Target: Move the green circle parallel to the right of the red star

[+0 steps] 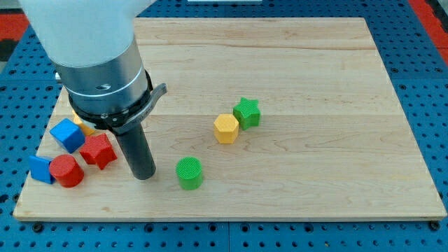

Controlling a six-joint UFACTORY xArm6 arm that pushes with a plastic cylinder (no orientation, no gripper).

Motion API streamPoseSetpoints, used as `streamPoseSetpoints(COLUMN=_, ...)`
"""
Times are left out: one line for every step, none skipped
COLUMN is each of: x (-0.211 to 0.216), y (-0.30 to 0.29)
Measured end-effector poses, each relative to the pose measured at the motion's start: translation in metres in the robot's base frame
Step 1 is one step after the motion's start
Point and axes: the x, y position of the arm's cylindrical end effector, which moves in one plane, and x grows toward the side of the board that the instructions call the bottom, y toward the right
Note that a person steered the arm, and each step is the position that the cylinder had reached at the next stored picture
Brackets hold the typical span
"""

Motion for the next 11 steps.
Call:
streamPoseSetpoints(x=0.038, y=0.014)
streamPoseSetpoints(x=0.026, y=0.064)
streamPoseSetpoints(x=0.003, y=0.071)
streamPoseSetpoints(x=0.005, y=0.094)
streamPoseSetpoints(x=0.005, y=0.134)
streamPoseSetpoints(x=0.002, y=0.130)
streamPoseSetpoints(x=-0.020, y=0.117)
streamPoseSetpoints(x=-0.020, y=0.117)
streamPoseSetpoints(x=-0.020, y=0.124)
streamPoseSetpoints(x=-0.017, y=0.113)
streamPoseSetpoints(x=-0.017, y=0.106)
